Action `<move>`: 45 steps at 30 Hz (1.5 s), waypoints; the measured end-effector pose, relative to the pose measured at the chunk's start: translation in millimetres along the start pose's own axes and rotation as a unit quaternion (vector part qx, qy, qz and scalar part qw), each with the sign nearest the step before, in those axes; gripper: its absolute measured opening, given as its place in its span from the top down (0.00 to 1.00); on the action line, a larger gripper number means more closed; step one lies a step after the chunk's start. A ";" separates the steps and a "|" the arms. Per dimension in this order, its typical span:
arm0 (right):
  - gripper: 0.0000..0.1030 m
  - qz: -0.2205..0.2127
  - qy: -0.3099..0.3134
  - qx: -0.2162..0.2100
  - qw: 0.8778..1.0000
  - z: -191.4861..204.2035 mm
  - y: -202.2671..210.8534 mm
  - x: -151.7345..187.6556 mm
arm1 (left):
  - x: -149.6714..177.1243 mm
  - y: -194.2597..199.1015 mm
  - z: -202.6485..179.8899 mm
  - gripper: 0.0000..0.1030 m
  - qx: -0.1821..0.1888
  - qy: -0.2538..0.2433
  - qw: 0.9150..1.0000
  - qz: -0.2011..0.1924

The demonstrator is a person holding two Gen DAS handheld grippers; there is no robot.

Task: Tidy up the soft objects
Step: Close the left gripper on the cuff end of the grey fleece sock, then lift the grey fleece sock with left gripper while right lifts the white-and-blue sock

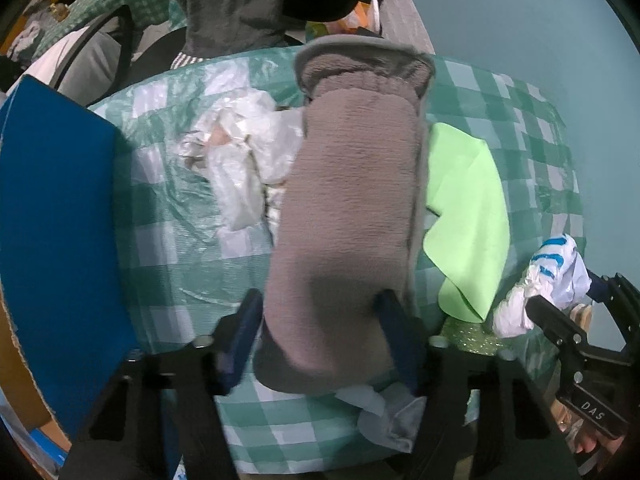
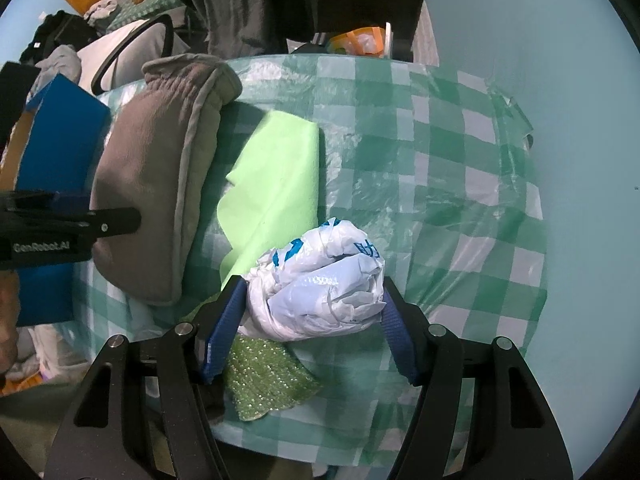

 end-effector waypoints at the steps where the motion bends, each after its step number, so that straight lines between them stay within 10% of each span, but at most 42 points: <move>1: 0.35 0.000 -0.001 0.000 1.000 -1.7 0.4 0.0 | -0.3 0.3 -1.2 0.45 -0.002 -0.003 1.000 -0.004; 9: 0.35 -0.001 -0.006 -0.001 1.000 -1.5 0.1 -4.8 | 2.8 9.2 -3.8 0.75 0.000 -0.012 1.000 -0.024; 18: 0.35 -0.007 -0.006 -0.008 1.000 -1.9 5.9 -5.7 | 12.5 32.3 -15.5 0.85 0.005 -0.040 0.998 -0.047; 32: 0.35 -0.024 -0.008 -0.015 1.000 -3.4 22.6 -8.4 | 24.9 68.6 -28.6 0.88 0.003 -0.085 0.994 -0.075; 41: 0.35 -0.021 -0.017 -0.014 1.000 -5.4 23.5 -2.3 | 26.6 39.8 -21.0 0.86 0.013 -0.075 0.997 -0.028; 45: 0.35 -0.021 -0.023 -0.013 0.999 -9.5 23.2 -0.3 | 22.5 32.5 -20.9 0.71 0.003 -0.077 0.997 -0.025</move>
Point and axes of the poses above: each gripper's, at about its wrist camera, not at the fingertips, and y roughly against the way its jaws point, z to its left, x to its underside, the point moved 8 cm from there along -y, roughly the way its jaws point, and after that the axes turned 14 degrees about x, right-handed, at the moved point
